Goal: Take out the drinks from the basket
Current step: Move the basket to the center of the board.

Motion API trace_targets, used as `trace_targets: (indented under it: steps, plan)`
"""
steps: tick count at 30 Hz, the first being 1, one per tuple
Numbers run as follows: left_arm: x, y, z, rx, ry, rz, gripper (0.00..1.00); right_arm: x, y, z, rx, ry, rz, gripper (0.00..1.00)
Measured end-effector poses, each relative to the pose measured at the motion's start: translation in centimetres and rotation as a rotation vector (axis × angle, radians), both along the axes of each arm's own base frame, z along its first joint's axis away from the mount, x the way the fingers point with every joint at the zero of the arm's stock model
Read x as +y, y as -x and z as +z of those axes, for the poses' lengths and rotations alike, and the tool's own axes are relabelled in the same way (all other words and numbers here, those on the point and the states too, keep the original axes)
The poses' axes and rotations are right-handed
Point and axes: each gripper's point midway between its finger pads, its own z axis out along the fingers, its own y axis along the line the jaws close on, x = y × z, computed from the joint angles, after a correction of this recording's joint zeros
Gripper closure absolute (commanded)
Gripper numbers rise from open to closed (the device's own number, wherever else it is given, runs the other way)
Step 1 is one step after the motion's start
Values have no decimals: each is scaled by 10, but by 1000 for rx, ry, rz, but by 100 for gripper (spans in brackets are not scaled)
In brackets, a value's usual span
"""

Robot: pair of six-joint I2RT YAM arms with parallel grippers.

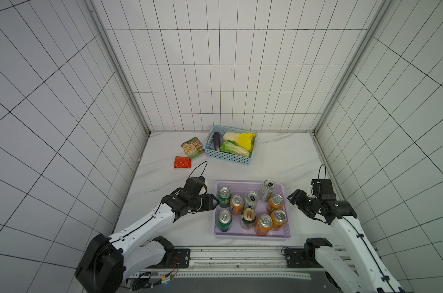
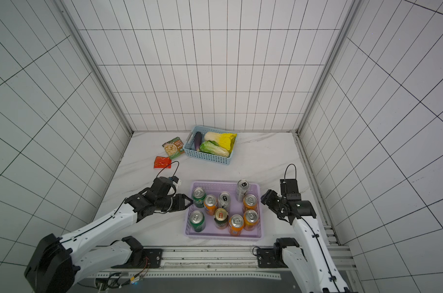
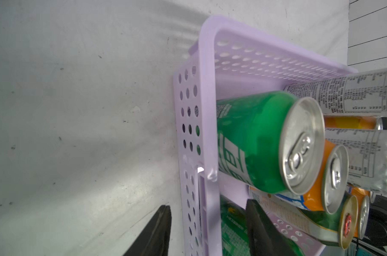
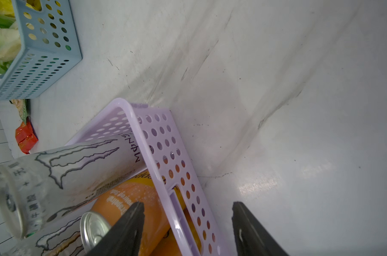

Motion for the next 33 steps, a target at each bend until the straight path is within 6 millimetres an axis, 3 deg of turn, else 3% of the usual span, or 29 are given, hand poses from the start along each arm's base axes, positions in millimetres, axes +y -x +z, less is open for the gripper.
trace_targets:
  steps: [21,33]
  plan:
    - [-11,-5,-26,41,-13,-7,69,19,20,-21,81,-12,48,47]
    - [-15,-7,-26,34,-2,-5,82,28,17,-29,110,-14,79,66]
